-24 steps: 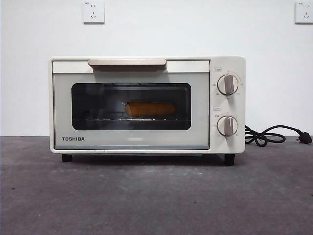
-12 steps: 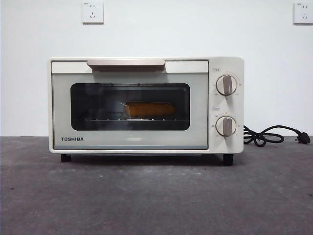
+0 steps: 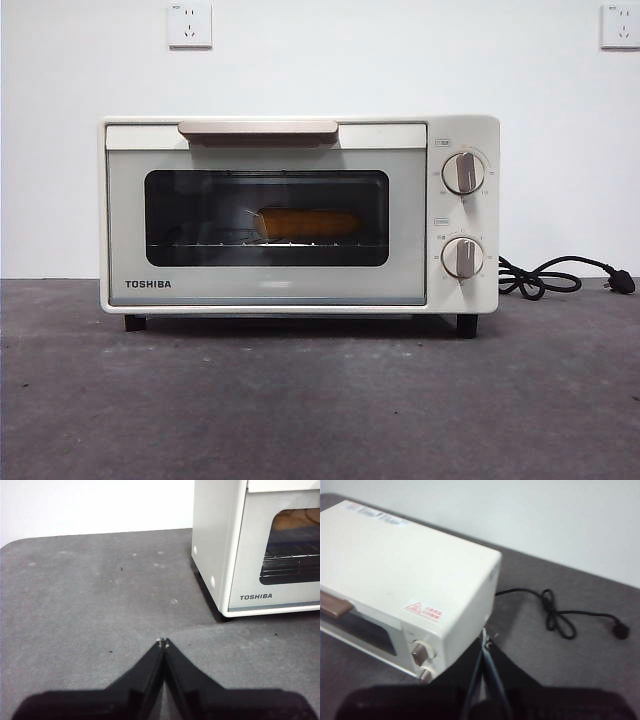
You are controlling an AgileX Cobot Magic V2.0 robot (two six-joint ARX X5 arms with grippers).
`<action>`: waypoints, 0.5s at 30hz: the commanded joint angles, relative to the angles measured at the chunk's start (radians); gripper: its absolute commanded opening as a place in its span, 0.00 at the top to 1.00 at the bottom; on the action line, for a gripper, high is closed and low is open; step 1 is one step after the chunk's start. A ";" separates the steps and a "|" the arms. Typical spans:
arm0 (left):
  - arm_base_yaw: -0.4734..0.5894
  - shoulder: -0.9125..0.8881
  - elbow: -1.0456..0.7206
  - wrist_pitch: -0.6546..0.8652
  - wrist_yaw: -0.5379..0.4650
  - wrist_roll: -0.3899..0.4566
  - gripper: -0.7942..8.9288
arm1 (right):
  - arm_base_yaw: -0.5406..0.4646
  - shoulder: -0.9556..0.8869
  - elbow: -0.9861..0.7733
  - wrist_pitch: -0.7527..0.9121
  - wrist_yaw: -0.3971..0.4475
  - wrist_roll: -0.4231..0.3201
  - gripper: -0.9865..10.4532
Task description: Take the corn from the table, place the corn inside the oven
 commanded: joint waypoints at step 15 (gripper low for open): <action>-0.003 0.000 -0.007 0.010 0.001 0.008 0.92 | -0.055 -0.467 -0.778 0.433 -0.006 -0.002 0.91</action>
